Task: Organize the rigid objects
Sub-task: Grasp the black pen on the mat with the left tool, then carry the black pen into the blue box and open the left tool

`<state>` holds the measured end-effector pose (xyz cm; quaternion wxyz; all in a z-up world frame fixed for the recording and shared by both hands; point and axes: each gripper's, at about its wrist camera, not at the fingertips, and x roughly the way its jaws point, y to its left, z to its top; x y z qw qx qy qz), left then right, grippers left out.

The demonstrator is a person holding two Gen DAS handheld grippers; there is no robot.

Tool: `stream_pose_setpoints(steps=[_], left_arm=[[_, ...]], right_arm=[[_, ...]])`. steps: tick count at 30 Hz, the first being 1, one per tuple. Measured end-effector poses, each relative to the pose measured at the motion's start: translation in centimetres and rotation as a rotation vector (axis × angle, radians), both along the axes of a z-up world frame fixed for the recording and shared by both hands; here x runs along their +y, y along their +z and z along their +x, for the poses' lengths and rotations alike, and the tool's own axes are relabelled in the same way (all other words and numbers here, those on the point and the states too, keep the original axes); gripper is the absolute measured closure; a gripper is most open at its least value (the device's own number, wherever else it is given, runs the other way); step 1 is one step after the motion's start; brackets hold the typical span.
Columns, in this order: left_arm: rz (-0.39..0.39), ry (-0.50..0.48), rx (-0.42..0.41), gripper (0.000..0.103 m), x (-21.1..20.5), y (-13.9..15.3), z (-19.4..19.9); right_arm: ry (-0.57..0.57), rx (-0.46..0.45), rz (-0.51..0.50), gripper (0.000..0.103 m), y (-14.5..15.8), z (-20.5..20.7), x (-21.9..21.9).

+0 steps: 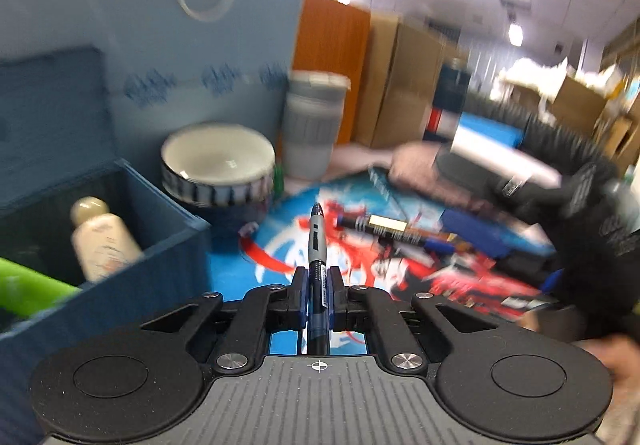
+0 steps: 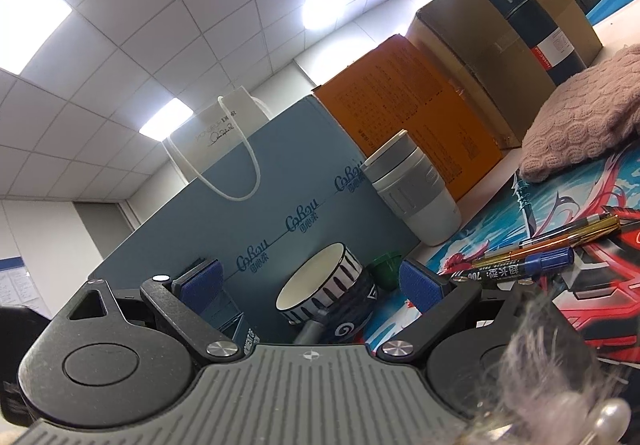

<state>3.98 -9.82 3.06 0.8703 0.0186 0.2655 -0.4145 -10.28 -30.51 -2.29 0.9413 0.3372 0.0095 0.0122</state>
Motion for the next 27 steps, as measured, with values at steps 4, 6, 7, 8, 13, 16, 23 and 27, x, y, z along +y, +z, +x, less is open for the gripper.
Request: stream_pose_setpoints(steps=[4, 6, 7, 8, 13, 16, 23, 27], left_arm=[[-0.115, 0.050, -0.054, 0.096, 4.6, 2.6, -0.6], [-0.158, 0.092, -0.094, 0.096, 6.9, 3.9, -0.7], [-0.179, 0.112, -0.110, 0.096, 8.0, 4.5, -0.7], [-0.201, 0.128, -0.121, 0.096, 9.0, 4.9, -0.6], [-0.278, 0.220, -0.179, 0.096, 13.8, 6.2, 0.2], [-0.306, 0.259, -0.194, 0.096, 15.9, 6.4, 1.3], [-0.031, 0.250, -0.244, 0.096, 15.1, 3.9, 4.4], [0.058, 0.197, -0.179, 0.095, 13.9, 2.0, 6.0]], right_arm=[[0.043, 0.008, -0.026, 0.008, 0.5, 0.6, 0.9], [0.069, 0.004, -0.028, 0.008, 1.2, 0.9, 1.7], [0.084, 0.000, -0.026, 0.008, 1.6, 1.1, 2.1], [0.103, -0.003, -0.022, 0.008, 2.0, 1.4, 2.6], [0.203, -0.013, -0.027, 0.008, 4.3, 3.5, 5.7], [0.265, -0.044, -0.038, 0.008, 5.5, 4.9, 7.8], [0.332, -0.044, -0.019, 0.008, 4.5, 7.0, 10.5], [0.318, 0.008, -0.012, 0.008, 3.5, 7.7, 10.4]])
